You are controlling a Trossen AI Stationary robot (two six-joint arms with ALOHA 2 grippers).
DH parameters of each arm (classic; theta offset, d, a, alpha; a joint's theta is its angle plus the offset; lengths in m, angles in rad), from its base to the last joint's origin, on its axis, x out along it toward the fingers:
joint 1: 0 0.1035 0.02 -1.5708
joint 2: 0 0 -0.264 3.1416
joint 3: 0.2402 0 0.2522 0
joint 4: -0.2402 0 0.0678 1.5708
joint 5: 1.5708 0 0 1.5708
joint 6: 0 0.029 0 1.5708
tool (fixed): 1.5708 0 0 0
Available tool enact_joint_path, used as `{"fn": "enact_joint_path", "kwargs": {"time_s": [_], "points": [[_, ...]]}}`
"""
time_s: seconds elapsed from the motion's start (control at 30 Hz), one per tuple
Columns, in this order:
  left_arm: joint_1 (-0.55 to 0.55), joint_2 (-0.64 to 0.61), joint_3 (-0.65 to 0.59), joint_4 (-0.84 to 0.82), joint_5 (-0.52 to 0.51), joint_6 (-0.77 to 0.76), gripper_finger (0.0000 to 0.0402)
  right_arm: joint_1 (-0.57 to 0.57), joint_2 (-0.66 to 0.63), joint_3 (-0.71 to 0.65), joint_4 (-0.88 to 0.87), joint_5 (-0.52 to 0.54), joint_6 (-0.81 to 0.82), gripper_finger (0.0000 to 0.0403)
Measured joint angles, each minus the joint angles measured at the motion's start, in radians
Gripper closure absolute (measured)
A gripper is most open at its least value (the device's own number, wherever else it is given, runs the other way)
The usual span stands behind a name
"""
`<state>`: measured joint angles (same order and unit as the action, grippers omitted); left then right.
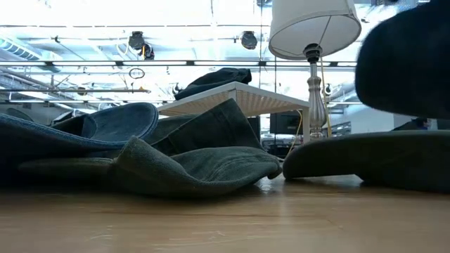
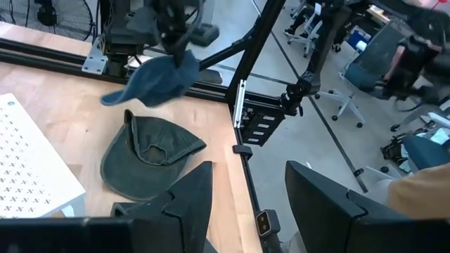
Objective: Pick & Place hat
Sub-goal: Stack the top blue cap on the blue cap on the shelf
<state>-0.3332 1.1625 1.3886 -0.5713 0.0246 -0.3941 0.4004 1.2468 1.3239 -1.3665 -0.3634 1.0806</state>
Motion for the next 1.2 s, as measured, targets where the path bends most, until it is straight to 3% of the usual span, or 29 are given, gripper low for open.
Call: {"fn": "enact_joint_path", "kwargs": {"time_s": [0.4,0.7,0.9,1.1,1.2], "points": [[0.0,0.0,0.0,0.0,-0.021,0.12,0.0217,0.018,-0.154,0.0,0.462,0.039,0.078,0.0399],[-0.024,0.0,0.008,0.093,-0.14,0.264,0.0218,0.005,-0.179,0.0,0.812,0.258,-0.026,0.0397],[-0.088,0.0,0.008,0.132,-0.289,0.36,0.0218,0.005,-0.179,0.0,0.931,0.453,-0.091,0.0398],[-0.194,0.0,0.008,0.16,-0.521,0.458,0.0218,0.005,-0.171,0.0,1.054,0.627,-0.133,0.0398],[-0.254,0.0,0.008,0.188,-0.66,0.523,0.0218,0.005,-0.154,0.0,1.141,0.655,-0.155,0.0398]]}}
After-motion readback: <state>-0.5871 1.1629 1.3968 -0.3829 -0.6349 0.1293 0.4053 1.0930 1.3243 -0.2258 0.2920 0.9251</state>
